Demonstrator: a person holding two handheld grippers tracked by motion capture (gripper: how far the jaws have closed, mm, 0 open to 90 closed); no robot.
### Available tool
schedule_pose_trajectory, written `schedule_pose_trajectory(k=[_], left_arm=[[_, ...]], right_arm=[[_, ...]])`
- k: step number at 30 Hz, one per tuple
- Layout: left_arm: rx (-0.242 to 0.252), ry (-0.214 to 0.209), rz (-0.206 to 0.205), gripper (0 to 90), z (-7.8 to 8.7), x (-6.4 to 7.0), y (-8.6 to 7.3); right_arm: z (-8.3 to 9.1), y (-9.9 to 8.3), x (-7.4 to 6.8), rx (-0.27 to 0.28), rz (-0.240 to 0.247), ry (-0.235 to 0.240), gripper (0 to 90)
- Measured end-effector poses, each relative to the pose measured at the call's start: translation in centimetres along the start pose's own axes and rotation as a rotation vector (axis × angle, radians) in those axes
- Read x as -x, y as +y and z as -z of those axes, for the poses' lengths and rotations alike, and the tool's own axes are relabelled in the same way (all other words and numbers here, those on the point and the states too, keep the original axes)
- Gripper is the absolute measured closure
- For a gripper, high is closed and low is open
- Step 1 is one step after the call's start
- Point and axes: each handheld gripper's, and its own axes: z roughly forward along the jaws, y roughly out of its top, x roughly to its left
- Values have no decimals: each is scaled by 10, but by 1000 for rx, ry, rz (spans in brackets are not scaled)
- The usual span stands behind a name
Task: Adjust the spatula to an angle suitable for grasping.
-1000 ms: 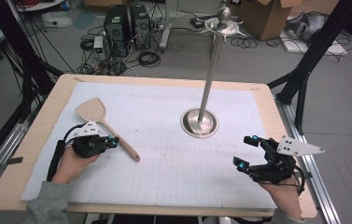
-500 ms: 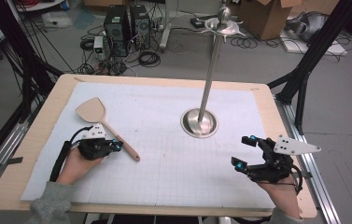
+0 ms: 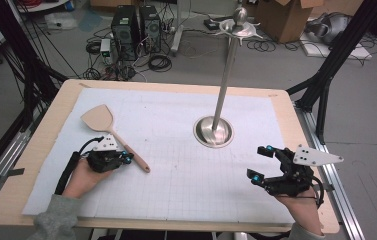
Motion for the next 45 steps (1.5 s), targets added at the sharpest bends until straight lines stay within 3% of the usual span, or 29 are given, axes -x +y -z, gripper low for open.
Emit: schedule_pose_trajectory(k=[12, 23, 29, 45], left_arm=[[31, 17, 15, 897, -7, 4, 0], [37, 16, -1, 897, -15, 9, 5], [32, 17, -8, 897, -26, 15, 14], [6, 32, 2, 897, -32, 16, 23]], right_arm=[[-2, -2, 2, -10, -13, 2, 153], [-6, -3, 4, -28, -20, 12, 153], [-6, -3, 6, -28, -23, 11, 153], [-6, -5, 11, -32, -34, 1, 153]])
